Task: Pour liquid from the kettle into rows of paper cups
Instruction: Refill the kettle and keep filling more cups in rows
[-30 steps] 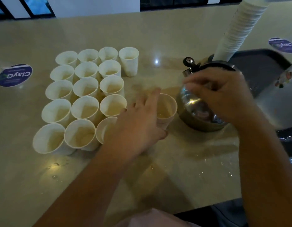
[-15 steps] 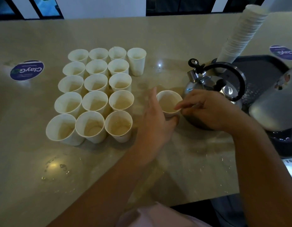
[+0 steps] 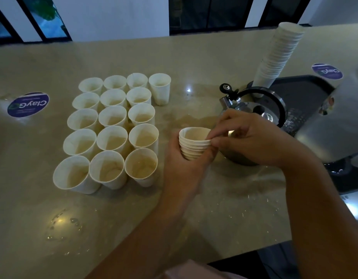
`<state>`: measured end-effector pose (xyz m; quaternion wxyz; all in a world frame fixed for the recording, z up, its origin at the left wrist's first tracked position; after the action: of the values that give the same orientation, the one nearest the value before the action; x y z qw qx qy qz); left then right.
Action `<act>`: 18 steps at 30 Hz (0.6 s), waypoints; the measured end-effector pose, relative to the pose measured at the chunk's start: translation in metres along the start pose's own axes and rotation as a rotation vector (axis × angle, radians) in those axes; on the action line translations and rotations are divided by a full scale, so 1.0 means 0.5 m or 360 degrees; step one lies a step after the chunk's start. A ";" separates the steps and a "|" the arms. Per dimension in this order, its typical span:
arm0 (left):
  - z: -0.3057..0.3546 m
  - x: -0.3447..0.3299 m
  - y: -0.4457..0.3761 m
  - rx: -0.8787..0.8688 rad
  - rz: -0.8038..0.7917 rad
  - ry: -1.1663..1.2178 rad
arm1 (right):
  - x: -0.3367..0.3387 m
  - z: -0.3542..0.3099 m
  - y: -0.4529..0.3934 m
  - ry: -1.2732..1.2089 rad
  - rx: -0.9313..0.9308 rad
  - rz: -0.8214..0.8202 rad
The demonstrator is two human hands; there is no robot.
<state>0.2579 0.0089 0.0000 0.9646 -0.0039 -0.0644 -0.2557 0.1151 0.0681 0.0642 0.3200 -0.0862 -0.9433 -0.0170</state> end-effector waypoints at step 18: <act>-0.021 0.011 0.006 0.0084 -0.0221 -0.0099 | -0.010 -0.009 0.003 0.0040 0.0252 0.0029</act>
<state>0.2655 0.0084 -0.0096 0.9418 0.0181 -0.1013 -0.3200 0.1221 0.0683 0.0647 0.3376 -0.0690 -0.9369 0.0595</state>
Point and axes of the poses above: each hand's wrist, its own y-axis away from the middle knuckle, its own x-axis out of the back of the hand, z = x × y, the point moved 6 cm from there along -y, towards the middle knuckle, and after that the axes turned 5 degrees about -y, right-handed, at the moved point
